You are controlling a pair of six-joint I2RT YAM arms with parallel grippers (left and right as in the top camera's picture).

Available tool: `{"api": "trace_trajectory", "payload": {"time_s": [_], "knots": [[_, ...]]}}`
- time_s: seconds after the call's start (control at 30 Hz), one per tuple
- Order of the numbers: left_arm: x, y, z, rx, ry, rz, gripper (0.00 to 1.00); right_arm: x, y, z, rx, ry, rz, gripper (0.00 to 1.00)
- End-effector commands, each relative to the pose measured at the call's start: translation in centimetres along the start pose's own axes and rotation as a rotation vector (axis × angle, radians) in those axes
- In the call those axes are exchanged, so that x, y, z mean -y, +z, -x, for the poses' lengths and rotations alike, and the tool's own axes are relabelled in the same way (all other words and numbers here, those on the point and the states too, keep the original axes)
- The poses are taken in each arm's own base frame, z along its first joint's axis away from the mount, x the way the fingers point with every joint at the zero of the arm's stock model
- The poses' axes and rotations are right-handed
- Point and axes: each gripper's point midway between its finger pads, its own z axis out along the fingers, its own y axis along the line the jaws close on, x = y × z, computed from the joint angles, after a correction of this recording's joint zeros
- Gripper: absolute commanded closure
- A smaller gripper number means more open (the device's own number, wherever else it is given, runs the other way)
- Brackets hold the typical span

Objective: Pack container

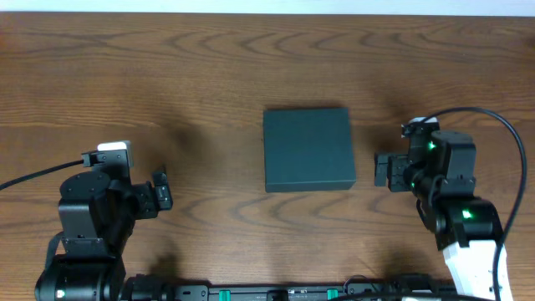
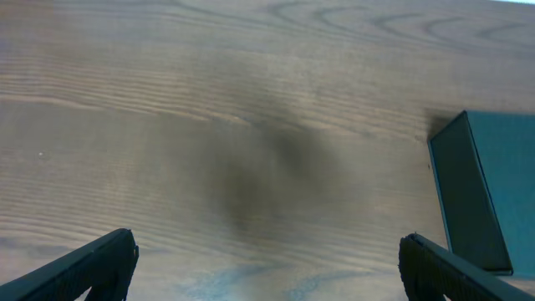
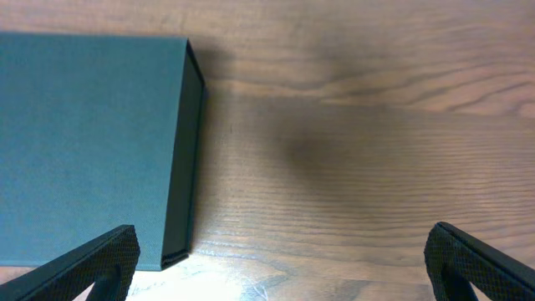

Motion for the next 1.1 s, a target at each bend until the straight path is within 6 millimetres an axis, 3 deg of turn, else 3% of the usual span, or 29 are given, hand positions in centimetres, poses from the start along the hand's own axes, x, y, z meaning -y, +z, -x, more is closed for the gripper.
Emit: {"api": "trace_trajectory", "payload": {"time_s": [0.0,0.77,0.93,1.07], "knots": [[-0.3,0.3,-0.3,-0.011,0.007,0.018,0.01,0.5,-0.6,0.0,0.022,0.017,-0.039,0.01],[-0.3,0.3,-0.3,-0.014,0.007,0.018,0.01,0.6,-0.3,-0.5,-0.005,0.019,-0.042,0.01],[-0.3,0.3,-0.3,-0.014,0.007,0.018,0.01,0.8,-2.8,0.2,0.085,0.007,-0.052,0.01],[-0.3,0.3,-0.3,-0.014,0.007,0.018,0.01,0.8,-6.9,1.0,0.237,-0.052,-0.061,0.01]]}}
